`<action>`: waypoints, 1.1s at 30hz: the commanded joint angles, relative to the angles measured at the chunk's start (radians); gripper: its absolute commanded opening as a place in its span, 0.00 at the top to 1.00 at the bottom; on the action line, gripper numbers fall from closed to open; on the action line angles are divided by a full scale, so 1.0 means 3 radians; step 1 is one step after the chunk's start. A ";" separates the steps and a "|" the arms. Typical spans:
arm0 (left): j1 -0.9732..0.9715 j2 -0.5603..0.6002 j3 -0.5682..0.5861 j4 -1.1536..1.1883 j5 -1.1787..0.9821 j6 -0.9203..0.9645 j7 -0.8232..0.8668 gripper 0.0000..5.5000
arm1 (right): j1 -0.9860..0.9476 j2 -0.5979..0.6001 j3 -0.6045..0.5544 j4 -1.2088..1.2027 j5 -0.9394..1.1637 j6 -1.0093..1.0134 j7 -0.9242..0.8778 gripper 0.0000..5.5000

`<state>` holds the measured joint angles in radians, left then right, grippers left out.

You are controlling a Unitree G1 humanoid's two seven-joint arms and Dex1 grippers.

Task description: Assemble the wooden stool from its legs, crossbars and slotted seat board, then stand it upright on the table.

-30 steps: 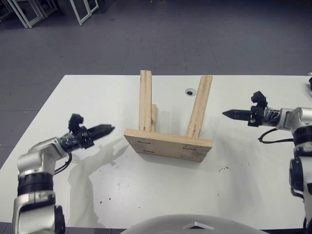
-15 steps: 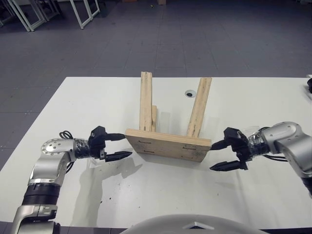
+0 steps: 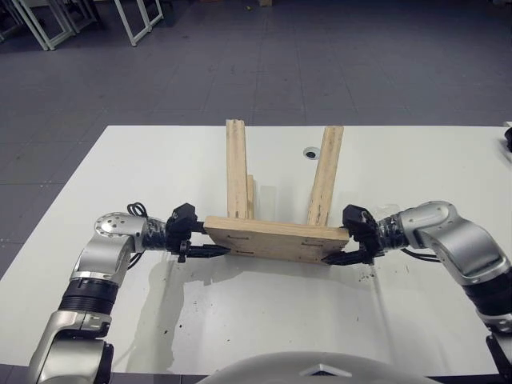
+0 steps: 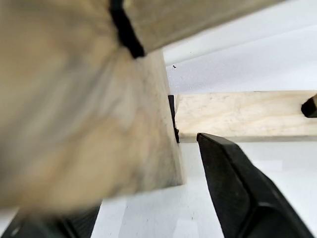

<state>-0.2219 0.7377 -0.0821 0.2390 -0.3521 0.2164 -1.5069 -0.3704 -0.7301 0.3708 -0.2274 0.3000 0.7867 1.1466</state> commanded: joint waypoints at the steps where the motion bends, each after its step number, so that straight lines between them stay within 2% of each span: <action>1: 0.0006 0.0078 -0.0060 -0.0087 -0.0052 0.0134 -0.0122 0.62 | -0.0054 0.0139 0.0085 0.0385 -0.0099 -0.0268 -0.0006 0.56; 4: 0.0029 0.0243 -0.0028 -0.0405 -0.0393 0.0760 -0.0269 0.66 | -0.0120 0.0077 -0.0062 0.0503 0.0267 -0.0058 0.0394 0.60; 6: -0.0068 0.0417 0.0258 -0.0885 -0.1203 0.1769 -0.0256 0.66 | -0.0430 0.0021 -0.0508 0.0574 0.0984 0.0626 0.0743 0.63; 9: -0.0548 0.0369 0.0836 -0.0973 -0.2547 0.3128 0.0302 0.67 | -0.1021 0.0148 -0.1141 0.0938 0.1787 0.1599 0.0792 0.64; 11: -0.1093 0.0298 0.1080 -0.0488 -0.3054 0.3898 0.0748 0.57 | -0.1581 0.0421 -0.1675 0.1563 0.1935 0.2299 0.0488 0.67; 13: -0.1848 0.0065 0.1327 0.0560 -0.2950 0.4504 0.1213 0.53 | -0.2053 0.0801 -0.2185 0.2146 0.1723 0.2688 -0.0230 0.68; 15: -0.2413 -0.0118 0.1559 0.1649 -0.2785 0.4659 0.1779 0.47 | -0.2415 0.1248 -0.2882 0.2660 0.1387 0.2759 -0.1163 0.68; 17: -0.2862 -0.0213 0.1853 0.2820 -0.2819 0.4362 0.2555 0.40 | -0.2667 0.1592 -0.3473 0.3337 0.1863 0.2119 -0.2525 0.68; 18: -0.3024 -0.0286 0.1996 0.3316 -0.2899 0.4094 0.3004 0.38 | -0.2745 0.1740 -0.3625 0.3665 0.2074 0.1633 -0.3067 0.68; 19: -0.3156 -0.0338 0.2133 0.3730 -0.3015 0.3880 0.3321 0.34 | -0.2802 0.1836 -0.3702 0.3928 0.2212 0.1268 -0.3419 0.68; 21: -0.3185 -0.0546 0.2255 0.3949 -0.3048 0.3512 0.3885 0.26 | -0.2800 0.1906 -0.3611 0.4280 0.2095 0.1067 -0.3515 0.68; 23: -0.3130 -0.0696 0.2287 0.3981 -0.2971 0.3316 0.4235 0.22 | -0.2722 0.1904 -0.3238 0.4356 0.1819 0.1257 -0.3037 0.68; 24: -0.3120 -0.0735 0.2330 0.4034 -0.2959 0.3279 0.4365 0.20 | -0.2687 0.1889 -0.3093 0.4378 0.1744 0.1394 -0.2799 0.64; 25: -0.3109 -0.0761 0.2375 0.4050 -0.2948 0.3245 0.4474 0.19 | -0.2649 0.1855 -0.2933 0.4386 0.1639 0.1426 -0.2587 0.63; 31: -0.3055 -0.0856 0.2742 0.4012 -0.2948 0.3151 0.4988 0.06 | -0.2766 0.1662 -0.2867 0.4672 0.1568 0.1121 -0.1676 0.46; 33: -0.3003 -0.0879 0.2812 0.3911 -0.2906 0.3186 0.5009 0.06 | -0.2813 0.1647 -0.2859 0.4731 0.1525 0.1077 -0.1440 0.46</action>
<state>-1.1328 0.5527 0.7566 1.4106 -1.2533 1.1285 -0.0366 -1.1701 -0.2675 -0.5063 1.1676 0.7832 1.1148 0.6767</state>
